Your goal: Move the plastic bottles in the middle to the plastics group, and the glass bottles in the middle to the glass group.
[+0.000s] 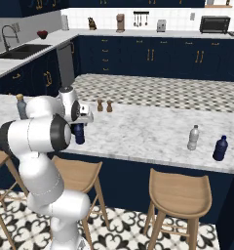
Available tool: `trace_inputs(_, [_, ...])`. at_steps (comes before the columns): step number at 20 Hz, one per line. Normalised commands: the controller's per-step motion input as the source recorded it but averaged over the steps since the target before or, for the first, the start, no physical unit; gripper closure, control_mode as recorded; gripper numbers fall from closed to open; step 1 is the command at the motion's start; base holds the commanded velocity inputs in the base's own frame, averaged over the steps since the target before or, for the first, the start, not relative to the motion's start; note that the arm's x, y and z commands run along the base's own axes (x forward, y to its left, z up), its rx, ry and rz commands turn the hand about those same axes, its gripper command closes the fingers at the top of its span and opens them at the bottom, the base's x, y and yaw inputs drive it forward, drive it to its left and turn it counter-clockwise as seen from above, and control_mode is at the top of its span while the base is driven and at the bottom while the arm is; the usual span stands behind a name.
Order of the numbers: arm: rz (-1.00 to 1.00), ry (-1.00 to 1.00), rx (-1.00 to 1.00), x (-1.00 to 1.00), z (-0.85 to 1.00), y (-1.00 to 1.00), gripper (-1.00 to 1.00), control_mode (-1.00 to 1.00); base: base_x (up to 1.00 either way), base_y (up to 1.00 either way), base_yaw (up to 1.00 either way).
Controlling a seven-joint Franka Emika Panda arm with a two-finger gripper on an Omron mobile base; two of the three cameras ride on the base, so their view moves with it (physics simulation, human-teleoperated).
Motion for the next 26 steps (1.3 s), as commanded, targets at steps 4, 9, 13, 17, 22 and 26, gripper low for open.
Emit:
trace_inputs(4, [0.03, -0.04, 0.02, 0.03, -0.19, 0.14, -1.0, -1.0, 0.0, 0.0, 0.0])
trace_inputs(9, [0.02, -0.06, 0.0, 0.15, -0.26, 0.09, -1.0, -1.0, 0.0, 0.0, 0.0])
trace_inputs(13, [0.03, -0.05, 0.0, 0.12, -0.12, 0.0, -1.0, -1.0, 0.0, 0.0, 0.0])
trace_inputs(17, [0.02, -0.02, 0.0, 0.03, -0.06, -0.03, -1.0, -1.0, 0.0, 0.0, 0.0])
trace_inputs(22, [0.02, 0.0, 0.0, -0.03, -0.14, -0.12, 1.0, -1.0, 0.0, 0.0, 0.0])
trace_inputs(26, [0.02, 0.0, 0.0, -0.02, -0.26, -0.14, 1.0, -1.0, 0.0, 0.0, 0.0])
